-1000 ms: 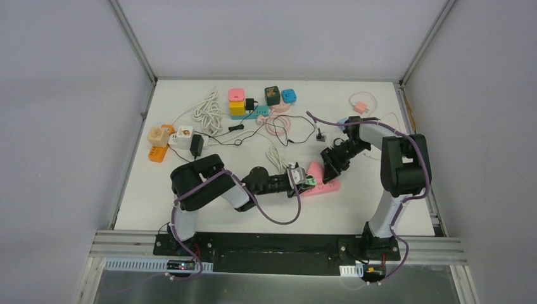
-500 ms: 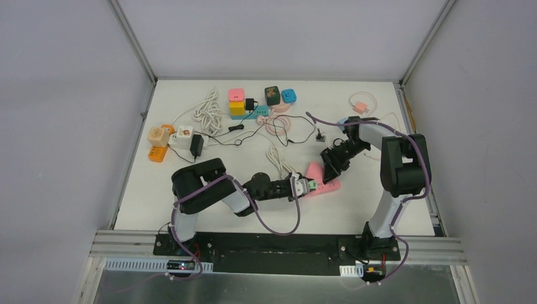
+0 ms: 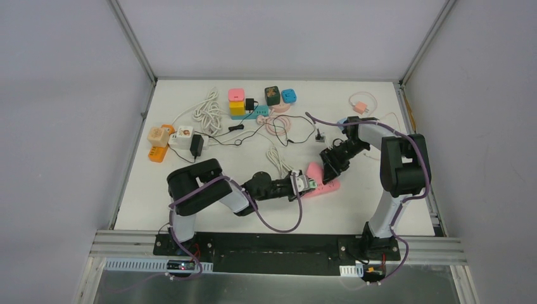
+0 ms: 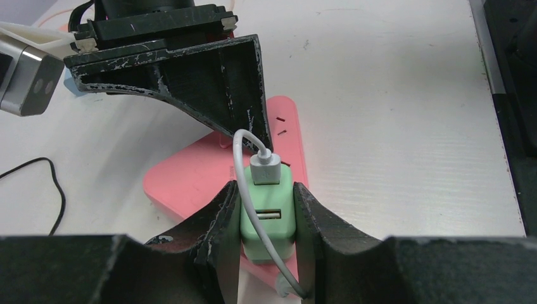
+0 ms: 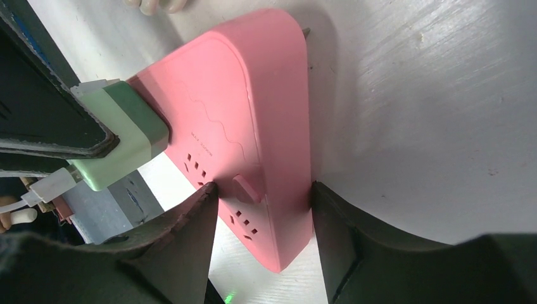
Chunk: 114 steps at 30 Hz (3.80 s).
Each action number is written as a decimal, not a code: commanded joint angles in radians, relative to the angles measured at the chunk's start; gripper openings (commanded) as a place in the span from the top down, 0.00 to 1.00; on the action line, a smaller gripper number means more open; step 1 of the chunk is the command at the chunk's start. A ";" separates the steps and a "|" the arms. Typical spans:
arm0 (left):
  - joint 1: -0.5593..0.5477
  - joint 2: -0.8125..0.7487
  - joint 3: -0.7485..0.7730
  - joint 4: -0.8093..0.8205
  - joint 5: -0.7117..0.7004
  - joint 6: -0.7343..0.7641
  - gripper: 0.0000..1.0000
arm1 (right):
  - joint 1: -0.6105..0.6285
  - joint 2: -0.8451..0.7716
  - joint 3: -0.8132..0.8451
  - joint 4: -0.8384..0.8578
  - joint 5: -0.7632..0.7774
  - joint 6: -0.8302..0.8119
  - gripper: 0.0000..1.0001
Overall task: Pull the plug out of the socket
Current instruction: Remove the plug from the socket, then place the plug at the center of the board.
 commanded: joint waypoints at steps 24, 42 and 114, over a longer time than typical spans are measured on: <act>-0.093 -0.182 0.040 -0.211 -0.048 0.277 1.00 | 0.011 0.015 0.018 0.132 0.141 -0.020 0.43; -0.132 -0.158 0.067 -0.111 -0.143 0.204 1.00 | 0.034 0.021 0.009 0.164 0.196 0.013 0.44; -0.010 -0.312 -0.047 0.086 -0.199 -0.562 1.00 | 0.150 -0.509 -0.140 -0.045 -0.489 -0.315 0.49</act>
